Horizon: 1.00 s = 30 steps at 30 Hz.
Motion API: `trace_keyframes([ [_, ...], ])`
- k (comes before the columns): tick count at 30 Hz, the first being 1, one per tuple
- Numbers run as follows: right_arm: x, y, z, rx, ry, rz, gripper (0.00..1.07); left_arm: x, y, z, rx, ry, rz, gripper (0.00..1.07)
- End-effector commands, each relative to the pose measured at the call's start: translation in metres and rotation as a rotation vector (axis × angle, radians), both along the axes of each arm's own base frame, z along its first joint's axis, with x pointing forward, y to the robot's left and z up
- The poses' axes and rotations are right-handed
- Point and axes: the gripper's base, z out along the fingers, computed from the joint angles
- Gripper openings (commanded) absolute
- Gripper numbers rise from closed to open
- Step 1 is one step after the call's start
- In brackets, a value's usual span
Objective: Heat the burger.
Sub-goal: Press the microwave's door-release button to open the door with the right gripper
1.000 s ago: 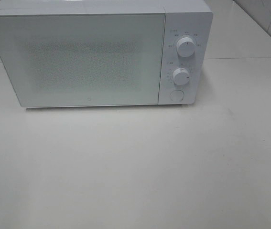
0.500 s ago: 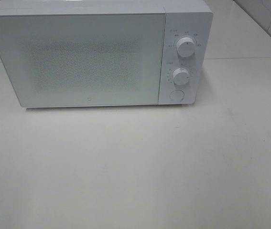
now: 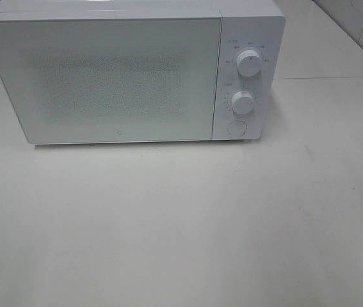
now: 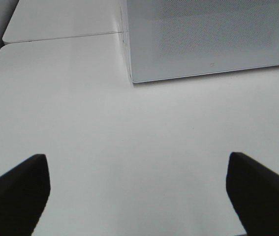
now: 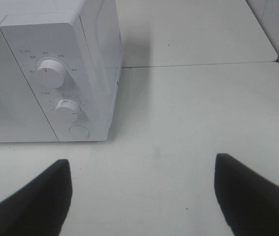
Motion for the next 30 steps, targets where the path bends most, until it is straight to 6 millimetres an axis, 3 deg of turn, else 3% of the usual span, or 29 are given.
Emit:
trace_keyframes([
  [1, 0.020, 0.002, -0.003, 0.017, -0.027, -0.005, 0.76, -0.003, -0.001, -0.001, -0.006, -0.019, -0.003, 0.89],
  [7, 0.035, 0.005, -0.033, 0.077, -0.075, -0.007, 0.76, -0.003, -0.001, -0.001, -0.006, -0.019, -0.003, 0.89],
  [10, 0.037, 0.005, -0.038, 0.094, -0.084, -0.009, 0.76, -0.003, -0.001, -0.001, -0.006, -0.019, -0.003, 0.89],
  [15, 0.048, 0.008, -0.068, 0.208, -0.126, -0.023, 0.73, -0.003, -0.001, -0.001, -0.006, -0.019, -0.003, 0.89],
  [18, 0.050, 0.008, -0.072, 0.233, -0.125, -0.029, 0.70, -0.003, -0.001, -0.001, -0.006, -0.019, -0.003, 0.89],
  [20, 0.056, 0.009, -0.086, 0.356, -0.105, -0.062, 0.53, -0.003, -0.001, -0.001, -0.006, -0.019, -0.003, 0.89],
  [22, 0.057, 0.009, -0.089, 0.400, -0.098, -0.075, 0.47, -0.003, -0.001, -0.001, -0.006, -0.019, -0.003, 0.89],
  [23, 0.060, 0.010, -0.095, 0.488, -0.080, -0.102, 0.35, -0.003, -0.001, -0.001, -0.006, -0.019, -0.003, 0.89],
  [24, 0.060, 0.010, -0.095, 0.488, -0.080, -0.102, 0.35, -0.003, -0.001, -0.001, -0.006, -0.019, -0.003, 0.89],
  [26, 0.061, 0.010, -0.105, 0.642, -0.054, -0.149, 0.16, -0.003, -0.001, -0.001, -0.006, -0.019, -0.003, 0.89],
  [27, 0.061, 0.010, -0.105, 0.642, -0.054, -0.149, 0.16, -0.003, -0.001, -0.001, -0.006, -0.019, -0.003, 0.89],
  [29, 0.063, 0.012, -0.113, 0.836, -0.021, -0.201, 0.00, -0.003, -0.001, -0.001, -0.006, -0.019, -0.003, 0.89],
  [30, 0.063, 0.012, -0.113, 0.836, -0.021, -0.201, 0.00, -0.003, -0.001, -0.001, -0.006, -0.019, -0.003, 0.89],
])
